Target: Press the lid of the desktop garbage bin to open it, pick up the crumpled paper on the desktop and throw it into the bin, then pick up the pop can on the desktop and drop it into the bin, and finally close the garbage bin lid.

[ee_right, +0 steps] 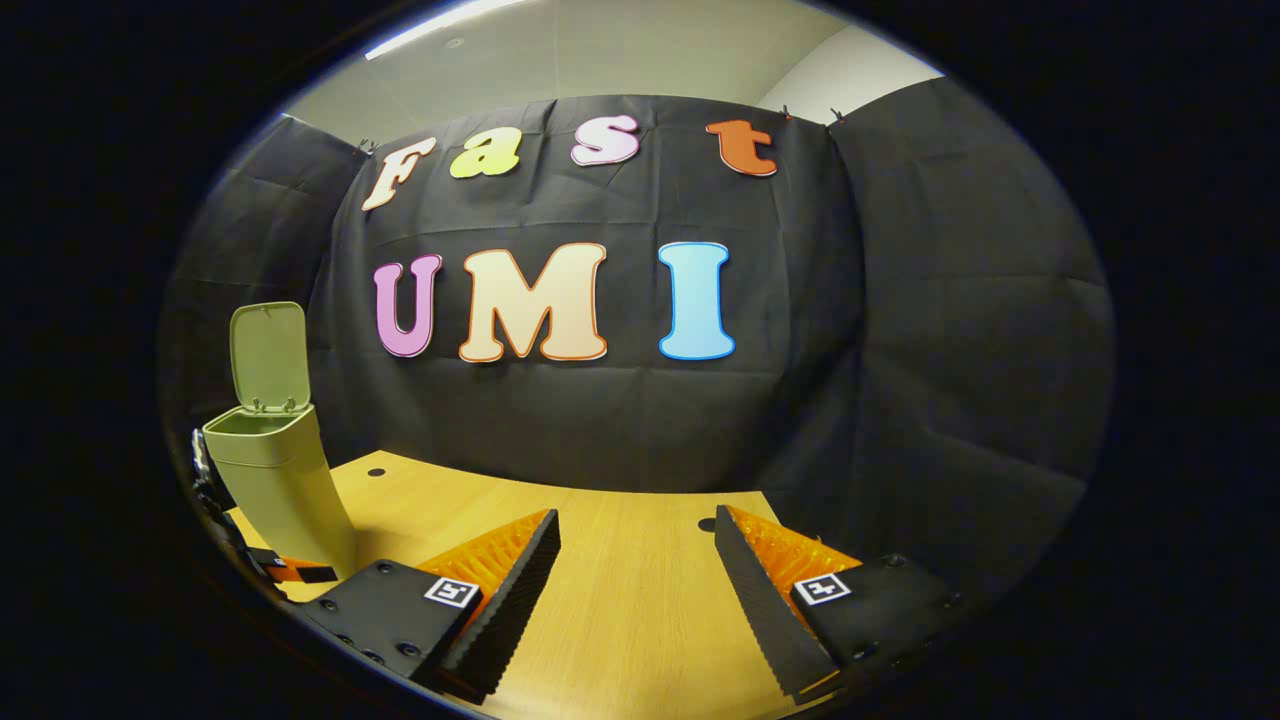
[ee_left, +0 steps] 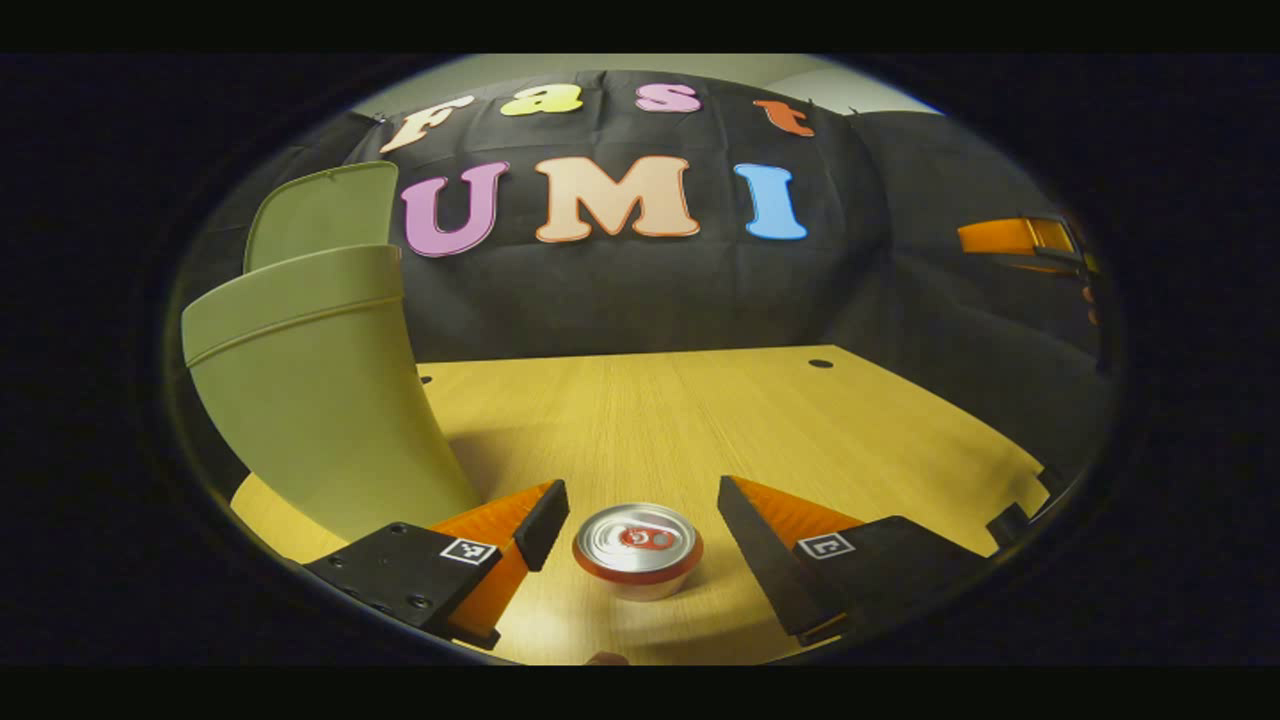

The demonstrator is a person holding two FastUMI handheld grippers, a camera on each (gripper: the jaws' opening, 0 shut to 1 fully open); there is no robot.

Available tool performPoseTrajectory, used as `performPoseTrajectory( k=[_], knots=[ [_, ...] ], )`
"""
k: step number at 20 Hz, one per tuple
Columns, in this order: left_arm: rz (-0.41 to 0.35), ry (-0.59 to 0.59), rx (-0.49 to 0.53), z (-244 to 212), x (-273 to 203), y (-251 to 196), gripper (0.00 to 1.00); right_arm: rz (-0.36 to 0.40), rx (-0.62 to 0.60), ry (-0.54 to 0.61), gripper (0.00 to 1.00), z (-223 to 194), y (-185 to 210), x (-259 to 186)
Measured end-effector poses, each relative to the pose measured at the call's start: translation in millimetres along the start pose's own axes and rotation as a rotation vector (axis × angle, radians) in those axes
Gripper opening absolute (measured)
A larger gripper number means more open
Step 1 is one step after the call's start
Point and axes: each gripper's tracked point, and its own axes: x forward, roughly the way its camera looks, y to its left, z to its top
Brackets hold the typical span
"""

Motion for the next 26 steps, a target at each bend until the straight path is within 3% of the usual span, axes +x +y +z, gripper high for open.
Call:
performPoseTrajectory(
  k=[2,3,4,5,7,19,26],
  knots=[
    [0.009,0.037,0.015,-19,7,-1,0.93,-0.007,-0.003,0.015,0.98,-7,-6,-4],
    [0.015,0.058,0.024,-27,9,0,0.99,-0.008,-0.005,0.02,0.98,-10,-7,-6],
    [0.026,0.074,0.032,-35,11,1,0.89,-0.008,-0.008,0.025,0.98,-12,-7,-8],
    [0.043,0.082,0.04,-39,12,5,0.94,-0.007,-0.013,0.027,0.98,-14,-6,-9],
    [0.072,0.059,0.04,-28,9,12,0.78,-0.003,-0.022,0.031,0.98,-18,-3,-11],
    [0.078,-0.265,0.025,177,-3,46,0.77,0.1,-0.028,0.042,0.98,-36,52,-9],
    [0.173,-0.416,0.043,258,-23,98,0.76,0.122,-0.01,0.046,0.98,-37,65,-5]
  ],
)
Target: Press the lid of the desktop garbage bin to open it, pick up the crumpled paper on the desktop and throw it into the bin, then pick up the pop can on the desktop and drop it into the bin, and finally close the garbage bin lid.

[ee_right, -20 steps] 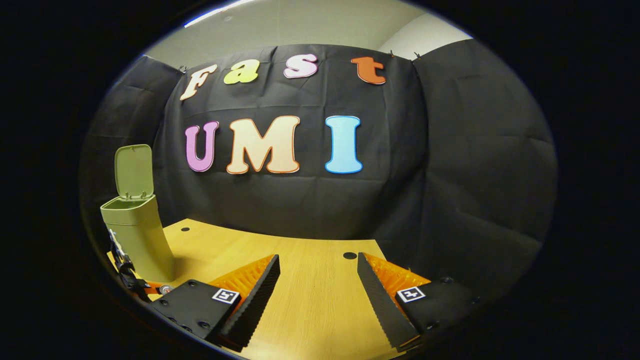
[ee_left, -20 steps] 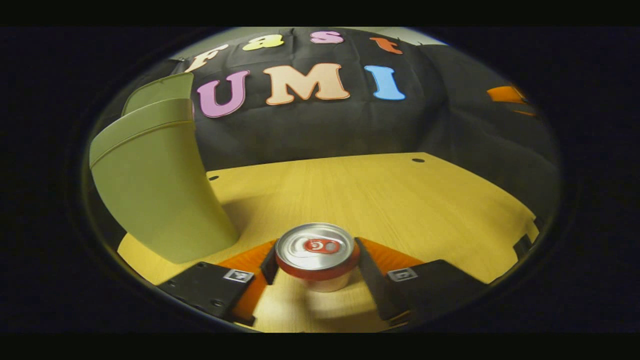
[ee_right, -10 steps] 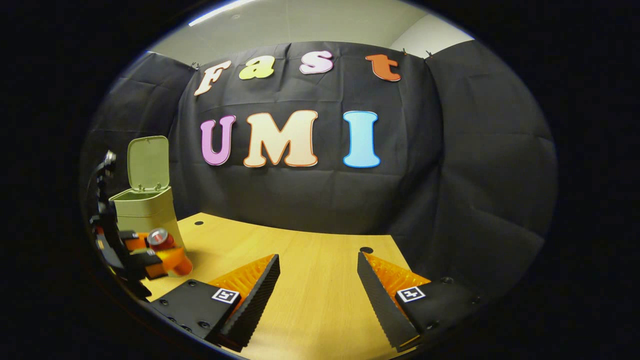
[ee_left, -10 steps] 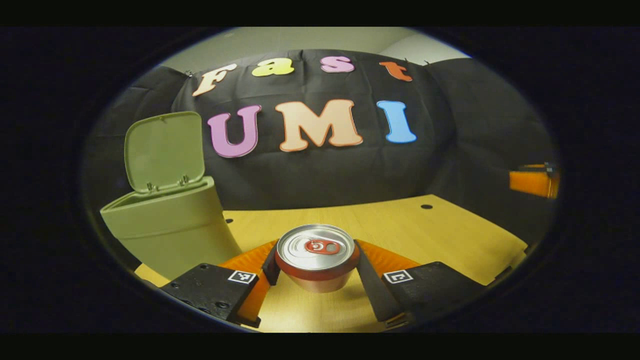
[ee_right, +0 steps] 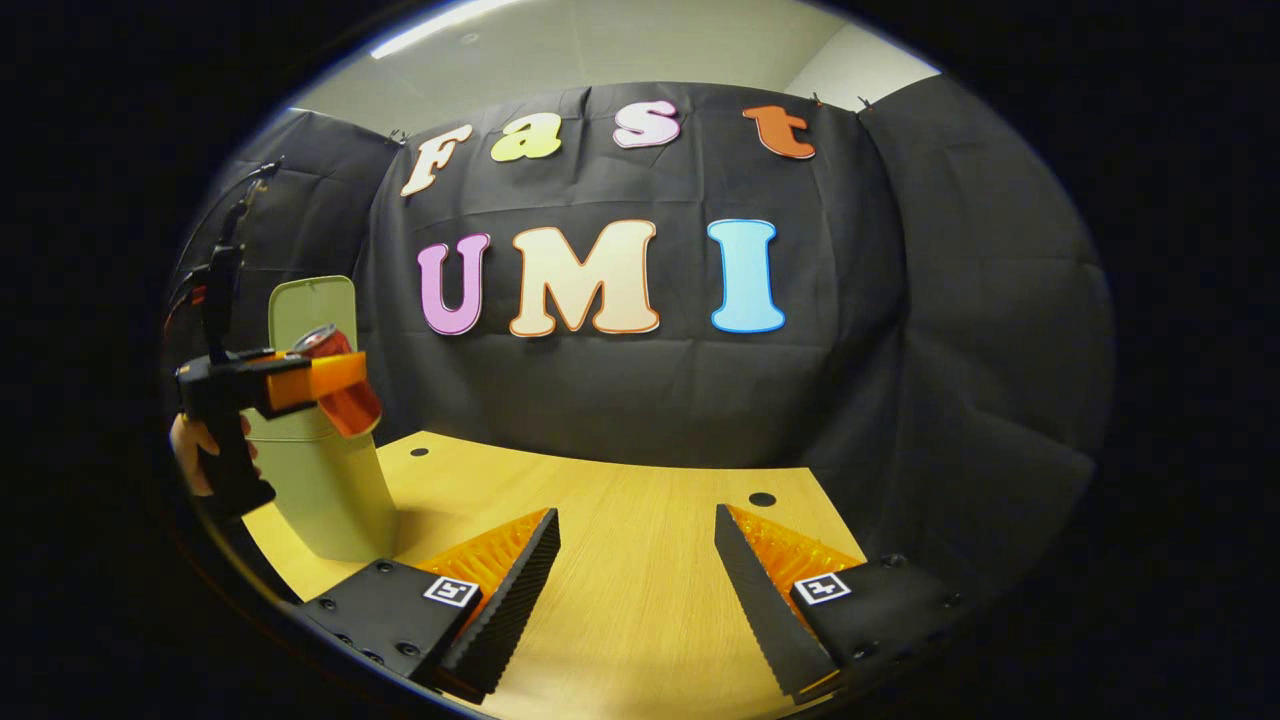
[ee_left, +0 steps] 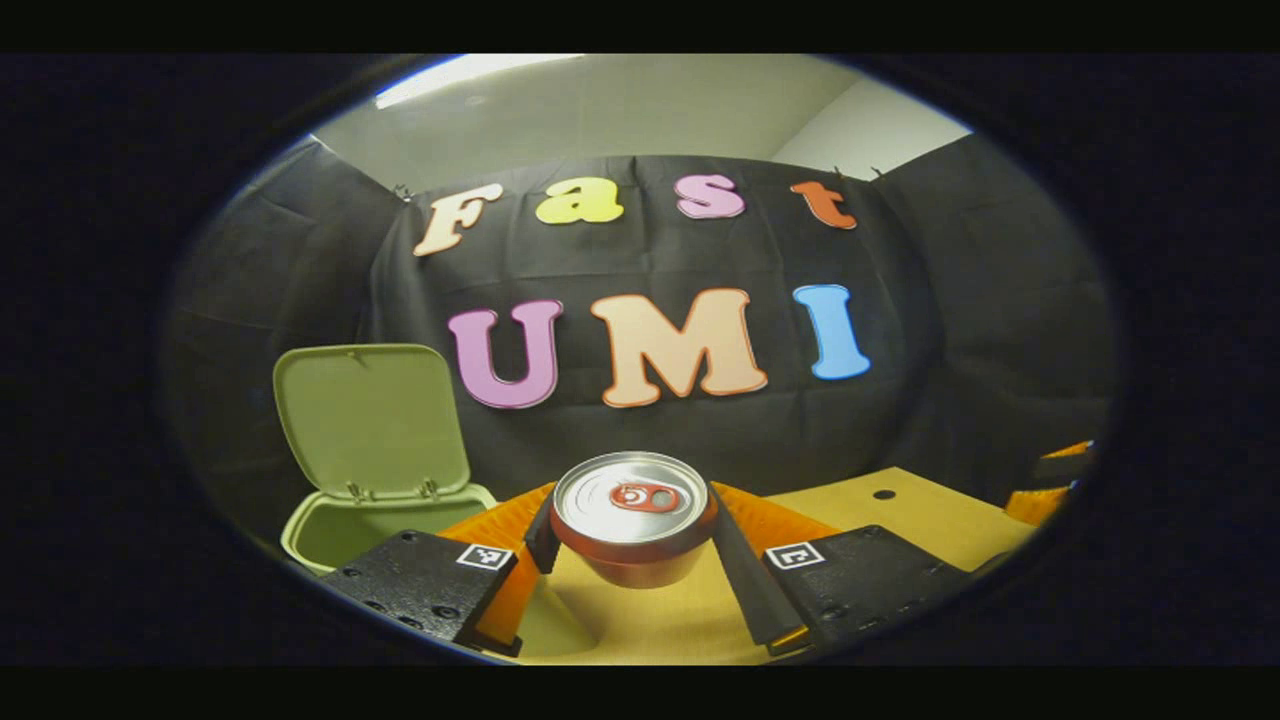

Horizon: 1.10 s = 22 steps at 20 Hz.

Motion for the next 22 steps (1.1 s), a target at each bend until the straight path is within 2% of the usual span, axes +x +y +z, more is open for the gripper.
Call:
performPoseTrajectory(
  k=[5,10,13,15,16,18,21,22],
  knots=[
    [0.147,-0.009,-0.005,10,-1,73,0.76,0.023,0.004,0.011,0.98,-4,12,8],
    [0.266,0.037,0.006,-10,-12,135,0.76,0.067,0.0,0.027,0.98,-6,35,20],
    [0.308,0.072,-0.001,-29,-18,158,0.76,0.095,-0.02,0.038,0.98,-9,52,28],
    [0.334,0.099,-0.011,-39,-21,170,0.78,0.111,-0.032,0.046,0.98,-9,64,33],
    [0.352,0.095,-0.006,-38,-23,176,0.84,0.116,-0.041,0.048,0.99,-8,68,35],
    [0.358,0.051,0.015,-19,-26,180,0.96,0.126,-0.058,0.043,0.98,-6,78,37],
    [0.337,-0.056,0.043,33,-20,183,0.99,0.129,-0.072,0.025,0.98,-1,85,40],
    [0.334,-0.094,0.041,54,-15,186,0.96,0.127,-0.07,0.024,0.98,0,86,42]
  ],
)
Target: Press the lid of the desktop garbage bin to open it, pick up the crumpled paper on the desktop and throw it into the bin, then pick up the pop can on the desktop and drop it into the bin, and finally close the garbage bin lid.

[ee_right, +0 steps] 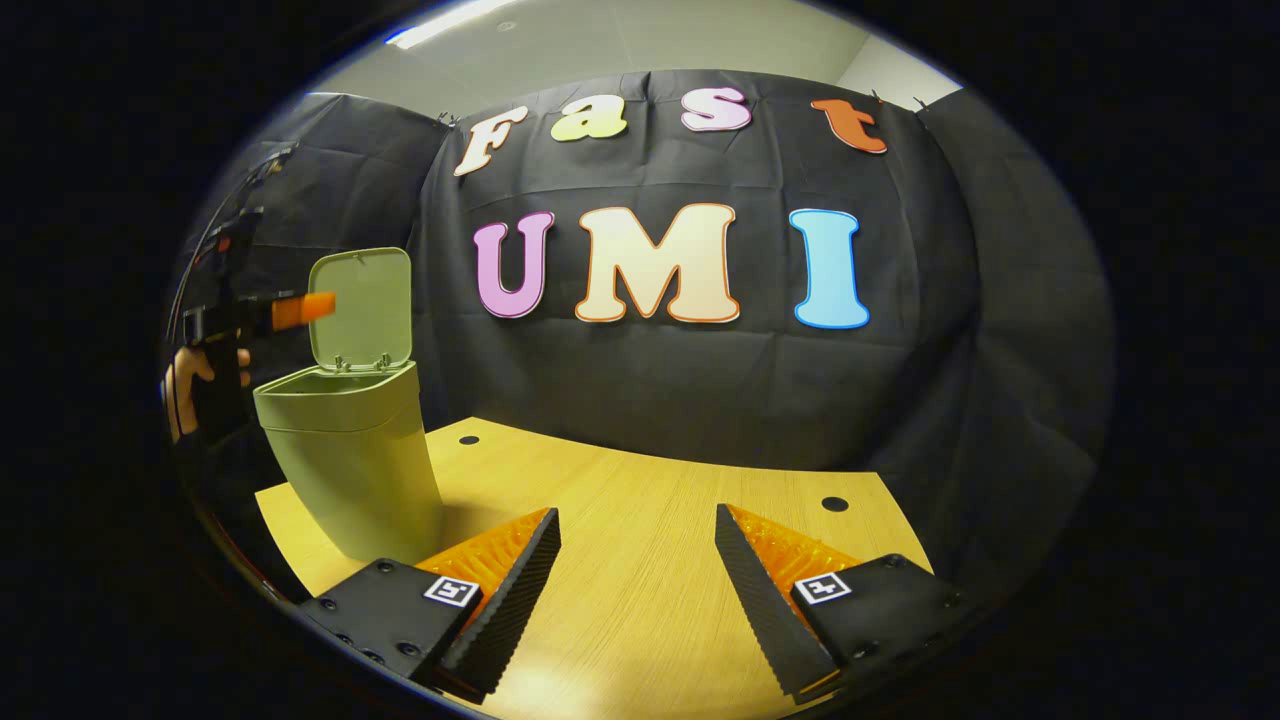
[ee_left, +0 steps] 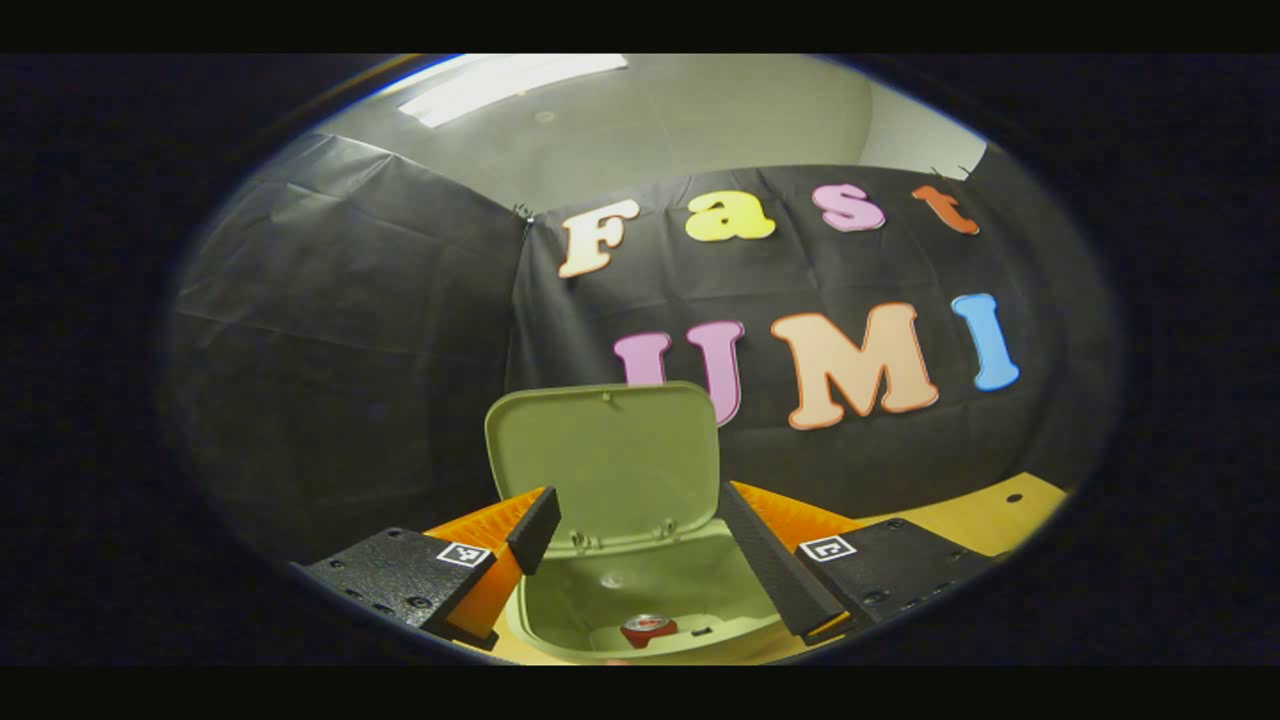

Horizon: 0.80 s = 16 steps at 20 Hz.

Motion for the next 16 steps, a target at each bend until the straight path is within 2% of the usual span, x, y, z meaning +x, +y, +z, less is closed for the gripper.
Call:
performPoseTrajectory(
  k=[1,2,6,7,8,11,12,15,16],
  knots=[
    [0.005,-0.019,-0.008,16,9,4,0.99,-0.005,0.006,-0.001,0.98,0,0,0],
    [0.005,-0.03,-0.014,29,20,7,0.91,-0.014,0.014,-0.004,0.98,0,-1,0],
    [0.036,-0.057,-0.024,66,70,27,0.99,-0.056,0.044,-0.001,0.98,-6,-6,-2],
    [0.049,-0.05,-0.019,68,83,33,0.94,-0.067,0.051,0.004,0.98,-9,-7,-3],
    [0.057,-0.038,-0.016,67,93,39,0.99,-0.079,0.057,0.008,0.98,-12,-9,-4],
    [0.06,0.047,-0.011,50,121,49,0.99,-0.107,0.069,0.017,0.98,-17,-12,-9],
    [0.058,0.079,-0.013,42,127,50,0.94,-0.115,0.069,0.018,0.98,-18,-14,-9],
    [0.038,0.146,-0.014,23,131,47,0.95,-0.124,0.066,0.025,0.98,-21,-18,-12],
    [0.039,0.123,-0.028,31,127,48,1.0,-0.125,0.064,0.027,0.98,-21,-19,-12]
  ],
)
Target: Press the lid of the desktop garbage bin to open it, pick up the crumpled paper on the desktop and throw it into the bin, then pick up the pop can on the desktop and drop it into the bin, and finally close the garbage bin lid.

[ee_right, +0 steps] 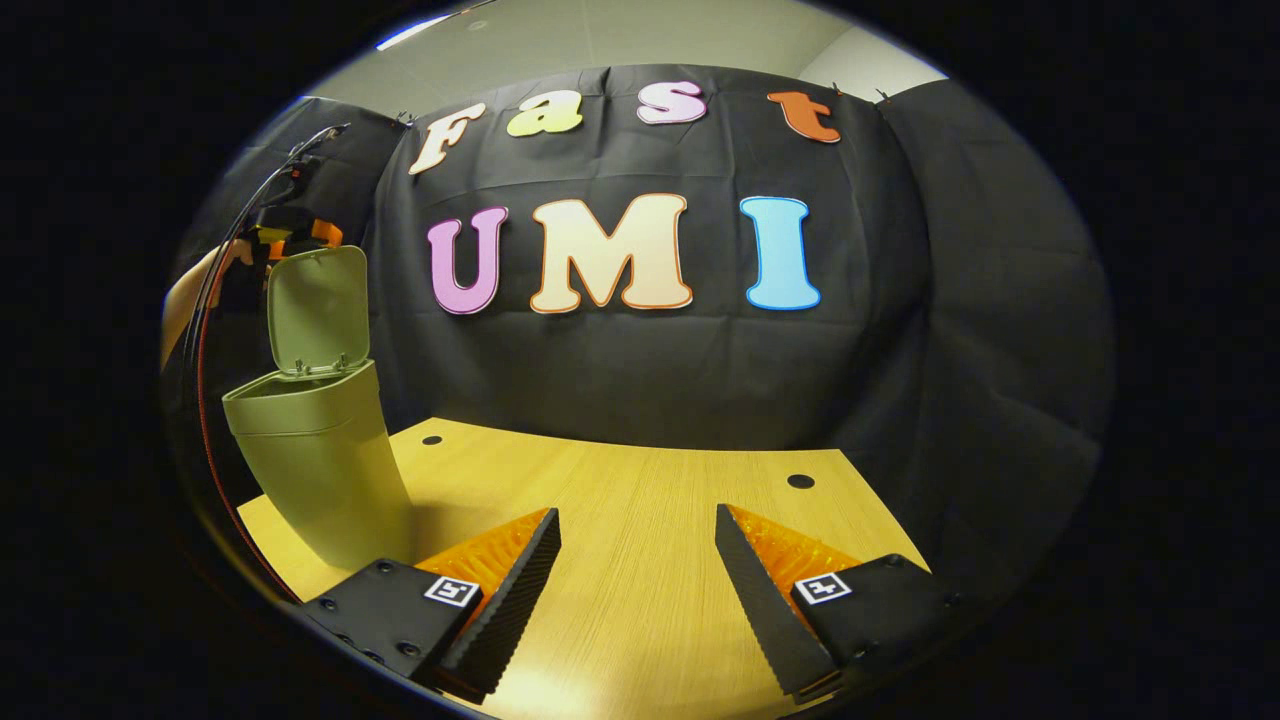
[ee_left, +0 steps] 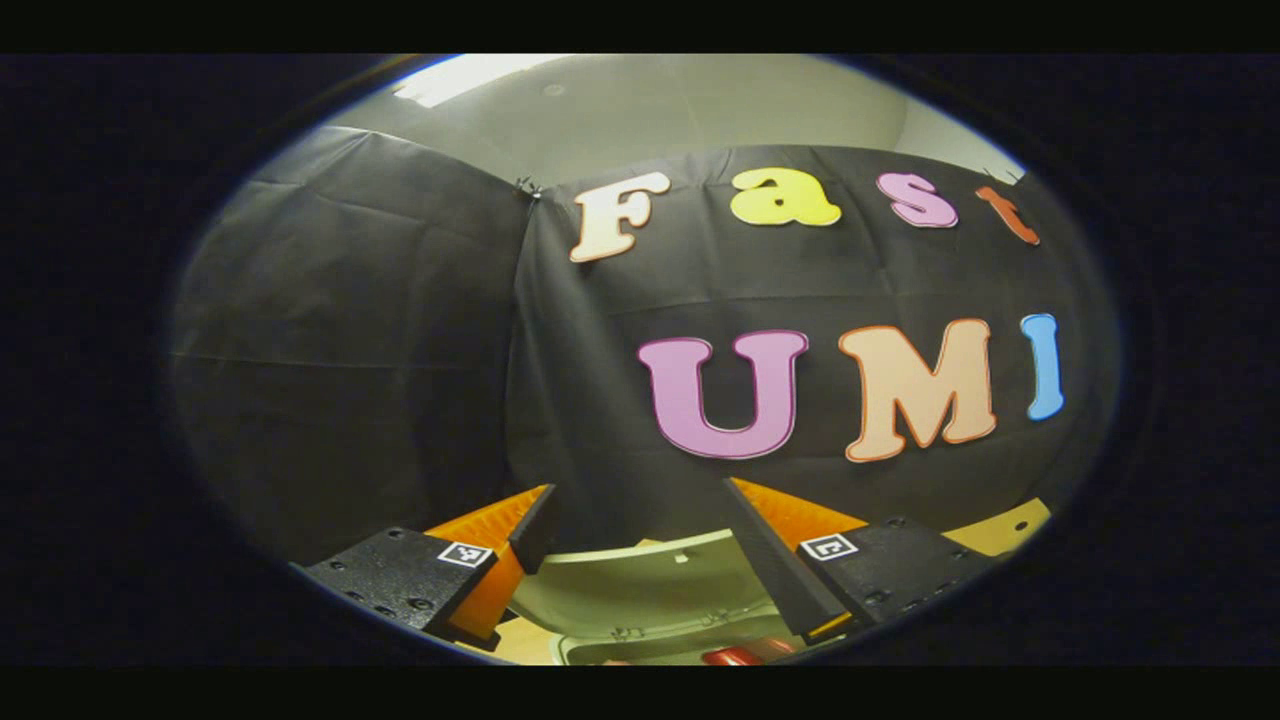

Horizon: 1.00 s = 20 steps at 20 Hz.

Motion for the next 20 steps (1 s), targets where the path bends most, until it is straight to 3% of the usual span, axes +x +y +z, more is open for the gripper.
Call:
performPoseTrajectory(
  k=[2,4,13,20],
  knots=[
    [-0.004,0.014,-0.019,-5,-9,-2,0.95,0.009,0.007,0.0,0.98,1,-1,-1],
    [-0.013,0.006,-0.03,-7,-24,-9,0.99,0.023,0.012,-0.014,0.98,6,1,-1],
    [-0.059,-0.001,-0.058,-39,-104,-38,0.99,0.089,0.008,-0.014,0.98,3,-6,1],
    [-0.076,0.104,-0.07,-92,-136,-57,0.95,0.117,-0.008,-0.002,0.98,-4,-3,-7]
  ],
)
